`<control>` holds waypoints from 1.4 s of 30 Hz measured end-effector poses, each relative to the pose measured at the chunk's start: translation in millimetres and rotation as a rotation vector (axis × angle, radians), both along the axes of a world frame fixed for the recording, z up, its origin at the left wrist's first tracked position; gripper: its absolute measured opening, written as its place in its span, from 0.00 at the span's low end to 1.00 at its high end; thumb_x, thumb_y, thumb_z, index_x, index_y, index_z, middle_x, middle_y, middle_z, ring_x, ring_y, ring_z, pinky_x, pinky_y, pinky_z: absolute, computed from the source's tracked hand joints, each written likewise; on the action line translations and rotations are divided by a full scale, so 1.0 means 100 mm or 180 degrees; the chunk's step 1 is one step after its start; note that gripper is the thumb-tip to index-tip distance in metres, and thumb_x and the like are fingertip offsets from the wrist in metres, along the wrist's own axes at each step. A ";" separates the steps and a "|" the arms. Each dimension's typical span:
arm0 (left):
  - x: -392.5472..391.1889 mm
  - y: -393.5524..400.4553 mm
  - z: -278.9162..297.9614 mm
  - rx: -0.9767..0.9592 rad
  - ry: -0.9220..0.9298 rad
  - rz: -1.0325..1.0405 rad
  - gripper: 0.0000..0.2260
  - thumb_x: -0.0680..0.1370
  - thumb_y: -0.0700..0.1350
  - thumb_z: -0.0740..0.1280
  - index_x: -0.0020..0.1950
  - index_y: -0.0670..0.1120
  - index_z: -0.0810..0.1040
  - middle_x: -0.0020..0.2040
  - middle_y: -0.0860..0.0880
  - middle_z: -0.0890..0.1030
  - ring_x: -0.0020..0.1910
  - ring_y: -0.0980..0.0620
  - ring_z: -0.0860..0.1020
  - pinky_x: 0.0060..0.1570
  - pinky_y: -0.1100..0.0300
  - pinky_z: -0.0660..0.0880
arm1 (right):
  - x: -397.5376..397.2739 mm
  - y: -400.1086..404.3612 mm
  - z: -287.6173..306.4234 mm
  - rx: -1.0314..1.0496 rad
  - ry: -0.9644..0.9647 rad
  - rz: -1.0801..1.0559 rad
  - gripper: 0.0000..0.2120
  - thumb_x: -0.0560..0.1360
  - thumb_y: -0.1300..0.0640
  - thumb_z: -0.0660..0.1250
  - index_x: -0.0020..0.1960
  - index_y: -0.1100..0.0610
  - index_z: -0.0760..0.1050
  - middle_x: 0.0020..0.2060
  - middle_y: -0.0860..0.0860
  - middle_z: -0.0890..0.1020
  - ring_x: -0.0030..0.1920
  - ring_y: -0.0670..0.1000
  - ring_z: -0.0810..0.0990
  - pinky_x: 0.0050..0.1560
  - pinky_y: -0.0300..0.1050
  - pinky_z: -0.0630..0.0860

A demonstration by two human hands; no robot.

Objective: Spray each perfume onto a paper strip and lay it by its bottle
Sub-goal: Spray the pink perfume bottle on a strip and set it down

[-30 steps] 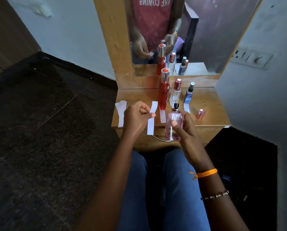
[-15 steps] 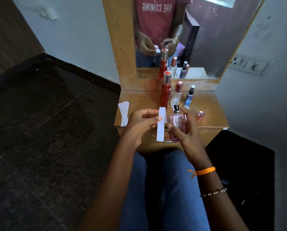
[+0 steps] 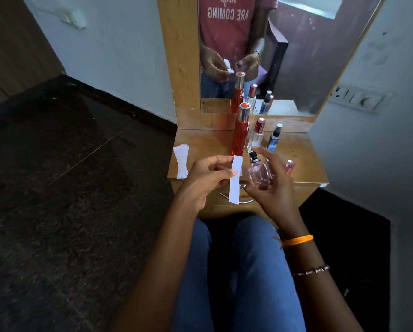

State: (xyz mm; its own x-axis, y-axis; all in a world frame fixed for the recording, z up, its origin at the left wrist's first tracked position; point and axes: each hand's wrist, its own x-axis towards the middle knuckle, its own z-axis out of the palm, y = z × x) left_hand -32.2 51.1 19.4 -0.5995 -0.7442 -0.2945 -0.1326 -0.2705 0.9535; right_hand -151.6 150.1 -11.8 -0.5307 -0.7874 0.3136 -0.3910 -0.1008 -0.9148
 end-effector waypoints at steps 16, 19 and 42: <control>0.04 0.05 0.00 -0.0136 -0.0101 -0.0008 0.14 0.73 0.35 0.69 0.56 0.47 0.79 0.41 0.48 0.78 0.45 0.53 0.79 0.52 0.59 0.77 | 0.01 -0.06 0.09 0.0897 0.2230 -0.0363 0.30 0.69 0.59 0.70 0.69 0.48 0.67 0.59 0.53 0.79 0.48 0.58 0.79 0.38 0.44 0.71; 0.04 0.05 0.00 -0.0120 -0.0107 -0.0012 0.14 0.73 0.35 0.69 0.56 0.47 0.79 0.42 0.47 0.78 0.46 0.52 0.79 0.53 0.58 0.77 | 0.02 -0.06 0.09 0.0944 0.2232 -0.0397 0.29 0.70 0.59 0.70 0.69 0.49 0.68 0.59 0.53 0.79 0.48 0.57 0.77 0.38 0.42 0.65; -0.49 -0.64 -0.36 -0.1703 -0.1471 0.0626 0.14 0.71 0.39 0.72 0.55 0.40 0.78 0.51 0.41 0.83 0.52 0.44 0.80 0.46 0.58 0.74 | 0.00 -0.08 -0.11 0.0917 0.1170 -0.0093 0.30 0.68 0.61 0.70 0.67 0.47 0.66 0.53 0.52 0.80 0.45 0.51 0.77 0.44 0.46 0.76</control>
